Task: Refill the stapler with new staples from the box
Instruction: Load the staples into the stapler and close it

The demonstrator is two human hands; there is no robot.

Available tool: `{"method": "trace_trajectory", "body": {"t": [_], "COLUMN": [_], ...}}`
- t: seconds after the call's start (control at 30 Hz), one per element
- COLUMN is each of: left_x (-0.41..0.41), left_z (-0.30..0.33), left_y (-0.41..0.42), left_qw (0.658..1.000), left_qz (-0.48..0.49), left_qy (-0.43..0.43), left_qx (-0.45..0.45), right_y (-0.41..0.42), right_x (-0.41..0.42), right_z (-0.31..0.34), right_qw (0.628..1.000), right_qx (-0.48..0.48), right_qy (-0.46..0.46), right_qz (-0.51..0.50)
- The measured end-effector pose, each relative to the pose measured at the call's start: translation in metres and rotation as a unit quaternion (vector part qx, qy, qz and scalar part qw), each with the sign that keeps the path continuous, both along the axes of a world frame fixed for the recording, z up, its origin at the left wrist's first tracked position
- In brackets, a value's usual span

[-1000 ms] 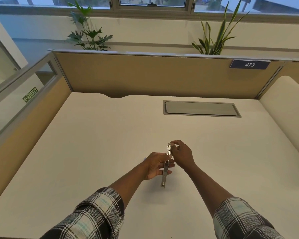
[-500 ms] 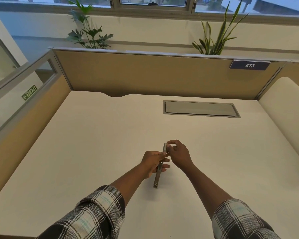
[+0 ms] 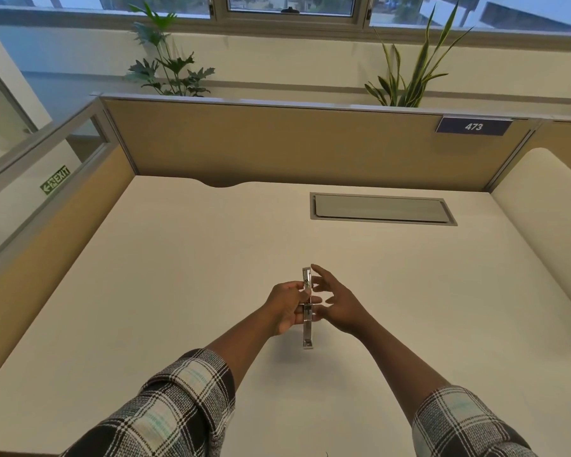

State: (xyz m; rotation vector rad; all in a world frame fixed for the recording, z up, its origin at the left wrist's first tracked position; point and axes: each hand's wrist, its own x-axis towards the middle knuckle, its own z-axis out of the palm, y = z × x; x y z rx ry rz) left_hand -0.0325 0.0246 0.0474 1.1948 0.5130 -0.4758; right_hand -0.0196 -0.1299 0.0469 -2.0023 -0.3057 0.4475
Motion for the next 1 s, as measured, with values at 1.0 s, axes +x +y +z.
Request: {"method": "trace_trajectory", "body": {"t": [1.0], "left_x": [-0.007], "left_z": [-0.001], "left_y": [-0.001], "left_qw": [0.988], "left_qz": [-0.104], "left_qy": [-0.027], "left_qx": [0.108], "right_y": [-0.002], "right_x": [-0.002], "right_z": [-0.01], "right_qw": [0.996], "right_qx": [-0.032], "right_qy": [-0.066], "right_qz": [-0.056]}}
